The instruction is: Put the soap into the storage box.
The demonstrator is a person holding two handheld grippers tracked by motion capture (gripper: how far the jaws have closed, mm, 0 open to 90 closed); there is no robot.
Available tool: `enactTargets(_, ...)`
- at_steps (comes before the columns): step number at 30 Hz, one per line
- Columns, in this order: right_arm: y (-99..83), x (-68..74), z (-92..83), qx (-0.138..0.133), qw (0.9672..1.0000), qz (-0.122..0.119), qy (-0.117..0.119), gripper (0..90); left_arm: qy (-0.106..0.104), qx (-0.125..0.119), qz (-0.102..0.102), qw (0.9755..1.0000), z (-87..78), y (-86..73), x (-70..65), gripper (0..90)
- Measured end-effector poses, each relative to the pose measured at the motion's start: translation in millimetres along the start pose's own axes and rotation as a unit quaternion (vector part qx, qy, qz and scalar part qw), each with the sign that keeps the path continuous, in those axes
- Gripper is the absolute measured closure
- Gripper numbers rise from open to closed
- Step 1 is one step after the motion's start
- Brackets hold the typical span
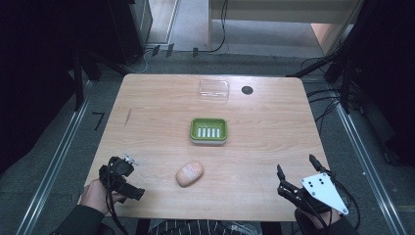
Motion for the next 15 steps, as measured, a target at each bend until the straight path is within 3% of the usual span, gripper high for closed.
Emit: enactTargets(15, 0.5, 1.2, 2.4, 0.002, 1.0, -0.003, 0.004, 13.4, -0.012, -0.006, 0.042, 0.999, 5.8, 24.1, -26.7, 0.0)
Point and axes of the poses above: each handheld gripper's, and its own axes: z roughly forward along the jaws, y roughly out of its top, x roughly to its left, the point moved 2 cm from there along z, roughly forward along the jaws, and after that the axes turned 5 degrees about -y, right-handed, at the moved point
